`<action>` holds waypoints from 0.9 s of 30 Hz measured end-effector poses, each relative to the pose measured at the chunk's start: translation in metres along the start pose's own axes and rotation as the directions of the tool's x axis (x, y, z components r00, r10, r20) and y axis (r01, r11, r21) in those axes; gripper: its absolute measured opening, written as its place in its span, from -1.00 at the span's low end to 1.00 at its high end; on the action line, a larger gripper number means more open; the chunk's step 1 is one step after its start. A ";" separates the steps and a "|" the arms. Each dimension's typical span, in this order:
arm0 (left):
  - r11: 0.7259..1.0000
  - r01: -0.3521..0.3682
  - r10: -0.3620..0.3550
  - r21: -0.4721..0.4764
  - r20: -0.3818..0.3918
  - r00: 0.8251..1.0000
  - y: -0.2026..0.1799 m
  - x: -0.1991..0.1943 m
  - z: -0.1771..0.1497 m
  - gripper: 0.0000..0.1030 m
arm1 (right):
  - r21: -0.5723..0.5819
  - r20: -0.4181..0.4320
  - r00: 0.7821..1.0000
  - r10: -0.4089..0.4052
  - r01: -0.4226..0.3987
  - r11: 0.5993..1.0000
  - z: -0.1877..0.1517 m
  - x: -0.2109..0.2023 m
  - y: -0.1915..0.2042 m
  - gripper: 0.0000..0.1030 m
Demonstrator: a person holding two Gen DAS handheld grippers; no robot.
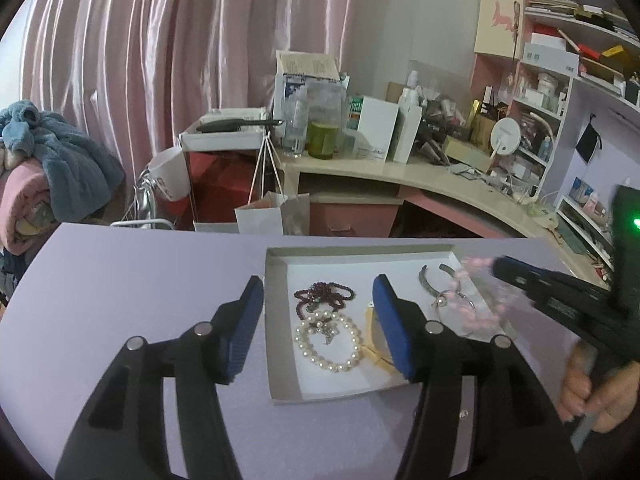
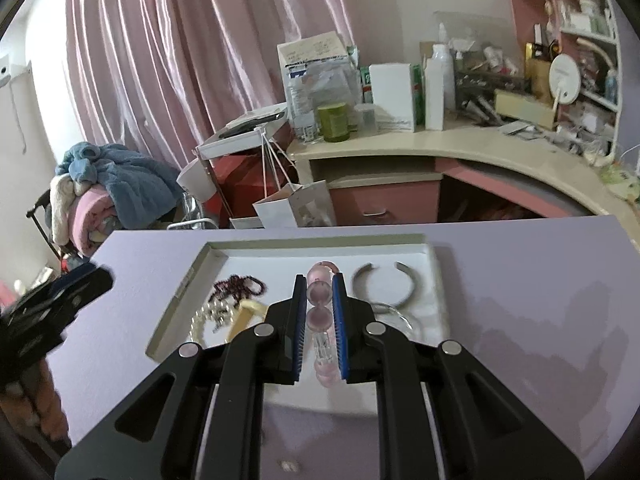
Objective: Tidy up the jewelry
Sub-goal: 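Lower the pink bracelet into the tray and open the right tool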
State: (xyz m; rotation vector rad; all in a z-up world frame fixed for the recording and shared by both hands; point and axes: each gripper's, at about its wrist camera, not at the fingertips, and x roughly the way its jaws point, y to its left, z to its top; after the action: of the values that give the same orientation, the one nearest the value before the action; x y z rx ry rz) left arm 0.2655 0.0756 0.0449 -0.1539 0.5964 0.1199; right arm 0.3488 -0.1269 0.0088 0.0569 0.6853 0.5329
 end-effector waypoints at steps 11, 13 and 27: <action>1.000 0.009 -0.008 -0.014 0.026 1.000 0.005 -0.008 0.001 0.22 | 0.042 -0.033 0.996 -0.078 0.079 0.996 -0.007 0.030 -0.022 0.00; 1.000 0.005 -0.005 -0.022 0.029 1.000 0.008 -0.009 0.001 0.23 | 0.035 -0.004 0.995 -0.097 0.097 0.995 -0.008 0.017 -0.024 0.05; 0.998 0.004 0.001 -0.061 0.072 0.997 0.020 -0.060 -0.016 0.33 | -0.022 0.037 0.995 -0.089 0.089 0.996 -0.052 -0.047 -0.008 0.05</action>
State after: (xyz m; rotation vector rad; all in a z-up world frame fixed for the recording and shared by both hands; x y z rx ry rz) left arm 0.2045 0.0883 0.0639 -0.2083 0.5207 0.1417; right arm 0.2901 -0.1631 -0.0065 0.0135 0.6431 0.4534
